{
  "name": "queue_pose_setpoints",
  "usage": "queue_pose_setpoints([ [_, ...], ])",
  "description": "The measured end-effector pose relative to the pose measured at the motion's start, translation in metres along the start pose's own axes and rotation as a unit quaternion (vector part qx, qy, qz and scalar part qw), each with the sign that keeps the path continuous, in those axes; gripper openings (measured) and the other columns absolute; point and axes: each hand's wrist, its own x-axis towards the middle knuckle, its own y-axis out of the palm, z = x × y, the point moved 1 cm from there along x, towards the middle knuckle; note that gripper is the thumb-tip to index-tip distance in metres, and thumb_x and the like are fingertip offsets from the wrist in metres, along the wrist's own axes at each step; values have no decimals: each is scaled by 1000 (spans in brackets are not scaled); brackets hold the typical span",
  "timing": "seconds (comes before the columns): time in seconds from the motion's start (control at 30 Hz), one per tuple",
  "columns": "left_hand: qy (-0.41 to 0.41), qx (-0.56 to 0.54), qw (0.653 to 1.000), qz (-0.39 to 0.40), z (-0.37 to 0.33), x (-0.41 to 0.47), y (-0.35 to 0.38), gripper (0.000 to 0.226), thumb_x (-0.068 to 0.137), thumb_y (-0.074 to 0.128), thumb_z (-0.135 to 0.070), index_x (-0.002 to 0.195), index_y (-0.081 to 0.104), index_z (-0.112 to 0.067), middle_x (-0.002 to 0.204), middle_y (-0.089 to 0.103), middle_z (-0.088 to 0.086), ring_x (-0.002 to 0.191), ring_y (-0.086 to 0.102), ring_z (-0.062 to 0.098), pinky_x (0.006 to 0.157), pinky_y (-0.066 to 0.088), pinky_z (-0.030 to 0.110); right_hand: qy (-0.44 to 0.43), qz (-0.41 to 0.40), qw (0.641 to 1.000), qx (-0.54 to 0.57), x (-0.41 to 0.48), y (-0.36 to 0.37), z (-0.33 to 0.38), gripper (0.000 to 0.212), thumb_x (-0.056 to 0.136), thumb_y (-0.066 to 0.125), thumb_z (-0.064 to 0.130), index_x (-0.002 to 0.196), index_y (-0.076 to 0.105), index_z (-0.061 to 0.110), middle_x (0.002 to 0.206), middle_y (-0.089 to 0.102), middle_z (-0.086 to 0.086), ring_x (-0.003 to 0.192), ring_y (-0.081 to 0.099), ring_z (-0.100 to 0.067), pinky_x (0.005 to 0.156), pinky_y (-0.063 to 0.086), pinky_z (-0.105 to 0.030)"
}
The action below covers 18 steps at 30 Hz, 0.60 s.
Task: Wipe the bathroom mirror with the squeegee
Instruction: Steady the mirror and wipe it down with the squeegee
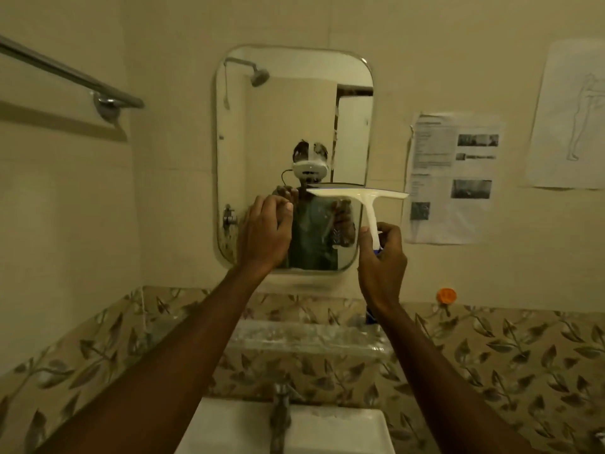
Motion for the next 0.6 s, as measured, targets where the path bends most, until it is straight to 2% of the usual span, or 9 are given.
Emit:
queue_pose_setpoints([
  [0.07, -53, -33, 997, 54, 10, 29, -1, 29, 100, 40, -37, 112, 57, -17, 112, 60, 3, 96, 54, 16, 81, 47, 36, -22, 1, 1000, 7, 19, 14, 0, 10, 96, 55, 28, 104, 52, 23, 77, 58, 11, 64, 60, 2, 49, 47, -11],
  [0.13, -86, -59, 992, 72, 20, 57, -4, 32, 100, 41, -38, 116, 58, -16, 116, 60, 5, 97, 53, 15, 78, 43, 32, -44, 3, 999, 8, 40, 28, 0, 12, 97, 53, 28, 108, 52, 22, 78, 57, 14, 68, 59, 6, 52, 45, -7],
  [0.23, -87, -69, 993, 30, 32, 97, -15, 35, 98, 44, -39, 119, 58, -16, 121, 58, 5, 100, 51, 13, 78, 38, 29, -78, -2, 997, -8, 78, 48, 6, 20, 99, 48, 28, 115, 54, 17, 74, 56, 15, 65, 56, 11, 52, 42, -3],
  [0.33, -106, -76, 991, -23, 47, 137, -26, 33, 96, 47, -38, 118, 59, -17, 124, 57, 4, 101, 52, 13, 81, 42, 30, -107, -17, 993, -48, 121, 66, 17, 23, 100, 45, 32, 115, 55, 17, 66, 51, 13, 58, 53, 12, 45, 39, -6],
  [0.43, -156, -51, 984, -67, 61, 171, -36, 38, 95, 47, -39, 126, 54, -18, 134, 50, 6, 117, 51, 24, 99, 43, 42, -125, -25, 989, -82, 162, 81, 32, 23, 99, 42, 35, 109, 54, 18, 64, 51, 10, 50, 52, 7, 38, 35, -10],
  [0.5, -173, -31, 981, -78, 69, 188, -40, 43, 95, 45, -41, 131, 49, -18, 138, 47, 7, 123, 48, 28, 103, 39, 45, -134, -28, 986, -98, 186, 90, 41, 21, 100, 41, 33, 105, 53, 18, 63, 52, 9, 45, 49, 3, 39, 34, -11],
  [0.6, -189, -68, 977, -65, 80, 205, -41, 48, 95, 43, -42, 137, 43, -17, 140, 46, 8, 123, 48, 29, 104, 40, 48, -148, -37, 979, -134, 211, 102, 54, 20, 100, 41, 31, 105, 53, 15, 63, 52, 10, 46, 50, 6, 37, 32, -8],
])
